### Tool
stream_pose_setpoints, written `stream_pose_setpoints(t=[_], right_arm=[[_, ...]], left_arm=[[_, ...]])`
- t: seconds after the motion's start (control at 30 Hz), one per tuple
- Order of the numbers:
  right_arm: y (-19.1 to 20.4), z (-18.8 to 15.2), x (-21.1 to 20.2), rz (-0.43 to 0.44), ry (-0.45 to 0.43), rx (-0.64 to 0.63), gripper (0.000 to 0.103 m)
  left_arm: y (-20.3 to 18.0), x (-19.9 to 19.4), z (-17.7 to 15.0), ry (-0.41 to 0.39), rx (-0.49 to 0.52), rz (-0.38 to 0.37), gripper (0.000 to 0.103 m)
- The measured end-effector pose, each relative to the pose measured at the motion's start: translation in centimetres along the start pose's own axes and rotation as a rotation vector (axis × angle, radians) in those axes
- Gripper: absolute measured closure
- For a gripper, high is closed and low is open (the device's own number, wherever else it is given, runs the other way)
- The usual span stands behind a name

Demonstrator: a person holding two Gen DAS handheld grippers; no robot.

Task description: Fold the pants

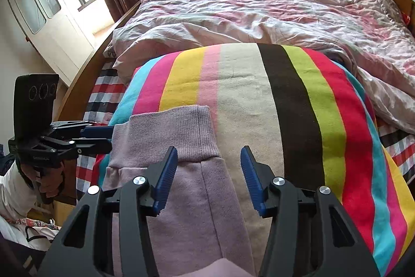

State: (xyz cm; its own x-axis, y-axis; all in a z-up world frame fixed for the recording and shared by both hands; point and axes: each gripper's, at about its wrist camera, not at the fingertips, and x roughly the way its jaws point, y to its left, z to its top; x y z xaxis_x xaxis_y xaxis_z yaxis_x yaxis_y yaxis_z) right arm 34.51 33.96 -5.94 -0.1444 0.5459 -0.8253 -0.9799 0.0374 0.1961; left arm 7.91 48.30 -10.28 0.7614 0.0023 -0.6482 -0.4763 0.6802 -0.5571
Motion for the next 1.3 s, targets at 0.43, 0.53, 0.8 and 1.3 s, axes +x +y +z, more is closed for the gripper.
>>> stream_pose_setpoints(t=[0.43,0.53,0.8,1.3], right_arm=[[3.1,-1.3,-5.0,-0.141,-0.194,-0.061,0.091],[3.3,-0.5,-6.8,-0.200,-0.247,-0.059,0.091],[1.2,-0.3,1.6,-0.237,-0.092,0.020,0.086],[2.3,-15.7,-19.6,-0.383,-0.417,0.320,0.032]], left_arm=[[-6.6,-3.8,-0.3,-0.175,0.244,0.097,0.098],[-8.0,-5.0,1.0,-0.220,0.268,0.081,0.098],[-2.5,1.6,1.3,-0.037,0.129,0.182,0.091],[-20.6,-4.1,-8.8,-0.118,0.823,0.039,0.027]])
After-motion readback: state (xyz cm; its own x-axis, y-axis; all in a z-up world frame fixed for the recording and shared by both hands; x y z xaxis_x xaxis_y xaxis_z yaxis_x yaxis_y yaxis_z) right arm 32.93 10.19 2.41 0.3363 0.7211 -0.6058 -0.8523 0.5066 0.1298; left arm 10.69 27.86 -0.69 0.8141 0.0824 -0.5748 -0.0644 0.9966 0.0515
